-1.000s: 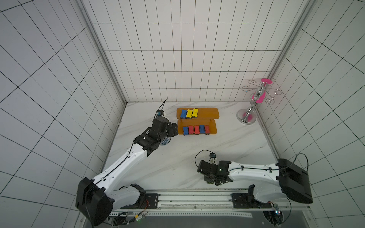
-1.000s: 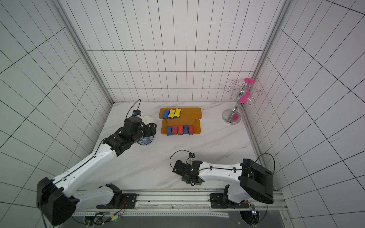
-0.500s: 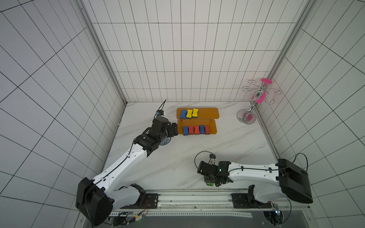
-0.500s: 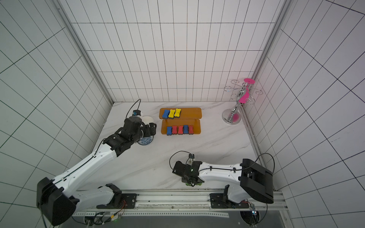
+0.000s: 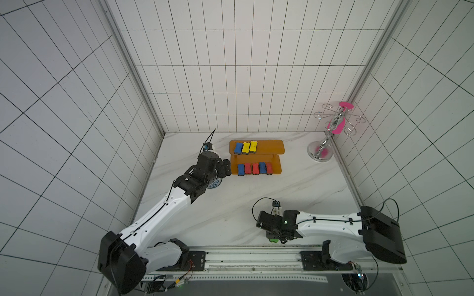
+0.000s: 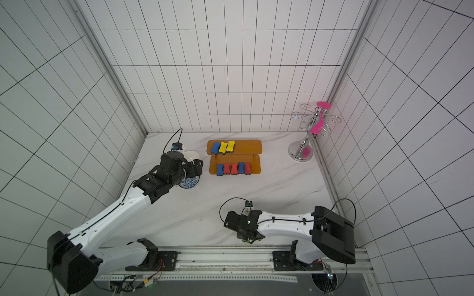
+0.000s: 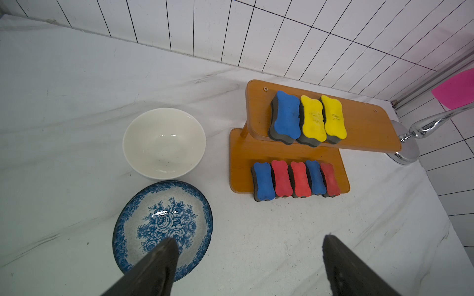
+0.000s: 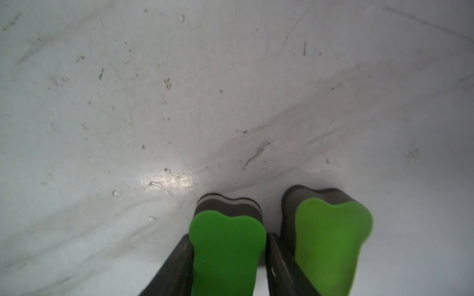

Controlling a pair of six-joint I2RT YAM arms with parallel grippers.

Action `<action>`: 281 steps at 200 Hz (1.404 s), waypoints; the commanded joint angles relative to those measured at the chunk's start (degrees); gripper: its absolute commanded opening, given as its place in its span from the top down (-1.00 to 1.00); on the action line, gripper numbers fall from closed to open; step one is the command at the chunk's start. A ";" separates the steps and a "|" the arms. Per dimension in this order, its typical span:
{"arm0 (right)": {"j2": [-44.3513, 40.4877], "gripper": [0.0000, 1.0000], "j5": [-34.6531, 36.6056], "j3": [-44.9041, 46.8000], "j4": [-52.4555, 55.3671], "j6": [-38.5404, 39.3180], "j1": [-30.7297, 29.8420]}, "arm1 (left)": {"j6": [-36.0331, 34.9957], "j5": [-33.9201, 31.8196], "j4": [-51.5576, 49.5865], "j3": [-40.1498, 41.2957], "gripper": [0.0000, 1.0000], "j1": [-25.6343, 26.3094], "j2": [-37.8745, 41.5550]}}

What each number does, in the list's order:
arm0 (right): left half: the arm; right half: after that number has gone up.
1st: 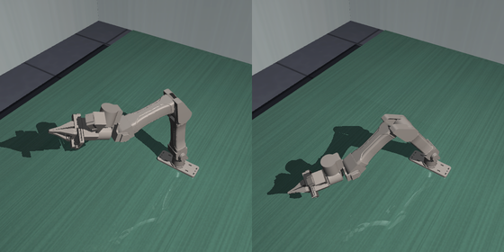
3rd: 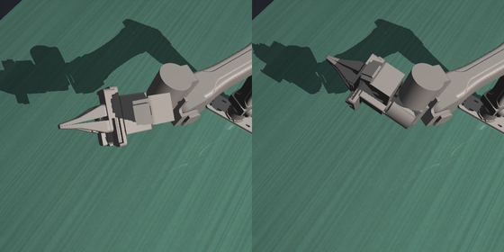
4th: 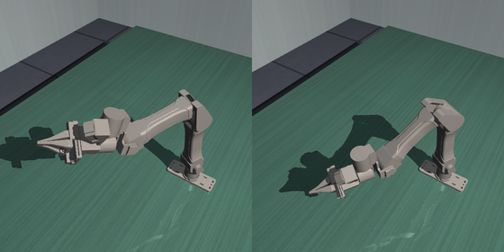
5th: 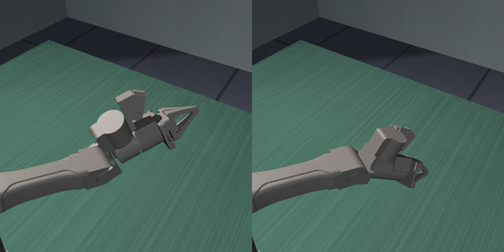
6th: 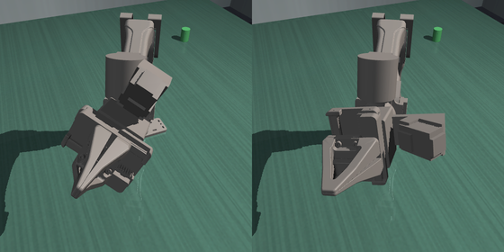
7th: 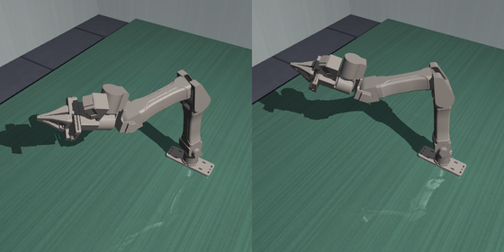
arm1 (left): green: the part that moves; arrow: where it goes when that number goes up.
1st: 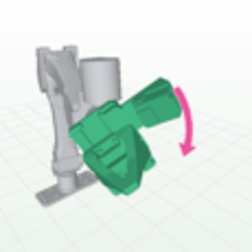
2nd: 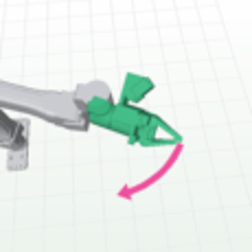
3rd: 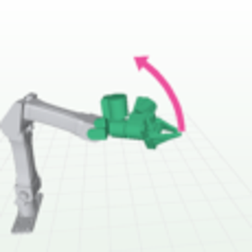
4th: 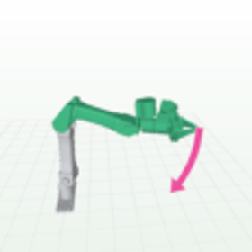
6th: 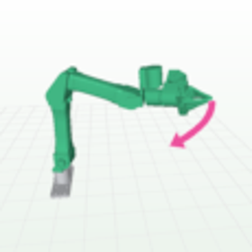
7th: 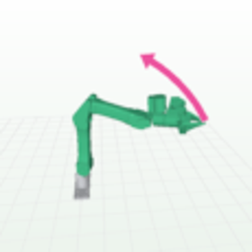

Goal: Remove the whiteboard erasers from the shelf
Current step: Place the whiteboard eraser at the center of the board, then pick up the whiteboard eraser from the shelf.

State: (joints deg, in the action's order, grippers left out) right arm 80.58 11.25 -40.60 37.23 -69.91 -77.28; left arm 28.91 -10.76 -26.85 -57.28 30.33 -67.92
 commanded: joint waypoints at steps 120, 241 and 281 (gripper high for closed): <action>-3.68 0.00 11.39 -10.05 12.32 3.70 -2.29 | 1.67 -0.15 1.26 -2.91 -0.83 0.44 -0.18; 14.60 0.03 9.85 -48.83 -2.52 42.03 30.20 | -3.43 4.97 4.97 -8.01 -0.62 0.78 -6.08; 27.64 0.01 3.64 -63.35 -3.77 44.65 35.75 | -5.77 -2.63 5.57 -7.22 -0.55 2.27 -8.91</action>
State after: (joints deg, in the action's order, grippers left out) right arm 102.06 18.87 -97.56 33.71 -29.74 -44.01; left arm 25.52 -9.13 -21.26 -63.94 31.70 -74.67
